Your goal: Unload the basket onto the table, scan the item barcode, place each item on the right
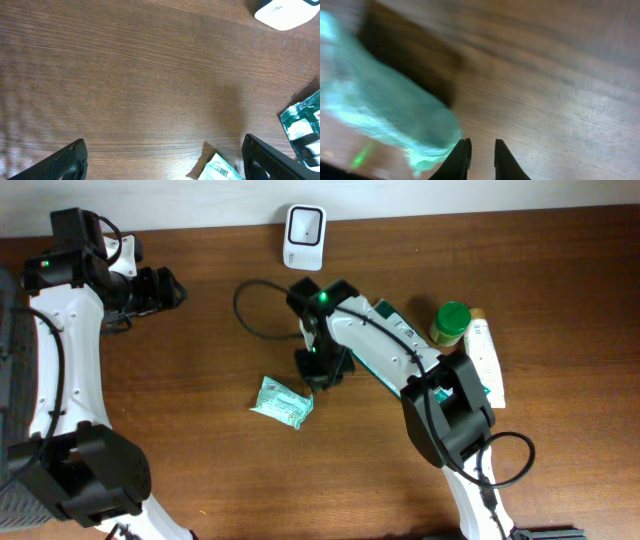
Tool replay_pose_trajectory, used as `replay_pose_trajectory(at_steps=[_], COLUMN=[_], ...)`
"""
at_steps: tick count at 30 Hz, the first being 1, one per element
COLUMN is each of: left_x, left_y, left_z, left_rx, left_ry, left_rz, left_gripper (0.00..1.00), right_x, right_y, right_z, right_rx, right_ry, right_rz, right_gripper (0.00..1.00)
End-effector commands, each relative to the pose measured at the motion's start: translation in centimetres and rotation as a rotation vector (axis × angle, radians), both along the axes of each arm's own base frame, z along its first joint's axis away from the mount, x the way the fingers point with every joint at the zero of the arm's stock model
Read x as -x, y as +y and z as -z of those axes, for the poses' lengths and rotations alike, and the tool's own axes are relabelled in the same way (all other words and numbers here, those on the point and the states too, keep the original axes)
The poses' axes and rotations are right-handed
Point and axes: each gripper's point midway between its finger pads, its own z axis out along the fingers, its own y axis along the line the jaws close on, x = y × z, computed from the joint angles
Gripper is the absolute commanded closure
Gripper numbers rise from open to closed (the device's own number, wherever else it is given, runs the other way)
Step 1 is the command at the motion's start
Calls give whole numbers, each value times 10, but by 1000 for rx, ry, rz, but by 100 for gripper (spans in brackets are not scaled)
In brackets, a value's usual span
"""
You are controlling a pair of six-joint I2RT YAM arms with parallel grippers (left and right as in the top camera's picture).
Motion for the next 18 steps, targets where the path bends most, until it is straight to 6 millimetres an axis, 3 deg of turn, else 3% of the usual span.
replay_pose_trajectory(at_steps=[1,3,6,7,9,12,16,18], left_x=[-3,-4,-4,-4,-4,-4,-4,-4], left_y=[-2,-2,-2,-2,-2,-3,-4,-3], left_z=[16,21,21,21,21,21,21,22], left_rx=[16,18,18,18,18,19,17,7], left_ry=[34,46,46,46,47,47,46,47], left_rz=[7,7,7,7,7,8,13,9], left_gripper=[12,12,12,12,12,12,12,12], right_x=[23,27,14,0,-22,-46,-45,-31], right_y=[-3,5,31,47,59,64,65,73], right_z=[16,19,14,11,1,-27,-61,-59], right_rx=[3,-37,-179,-271,-363,-484,-479,-454], right_ry=[84,101,68,6,-75,-187,-190,-128], right_rz=[56,57,53,16,-21,-167,-213,-157], right_gripper=[89,89,89,89,89,83,81,91])
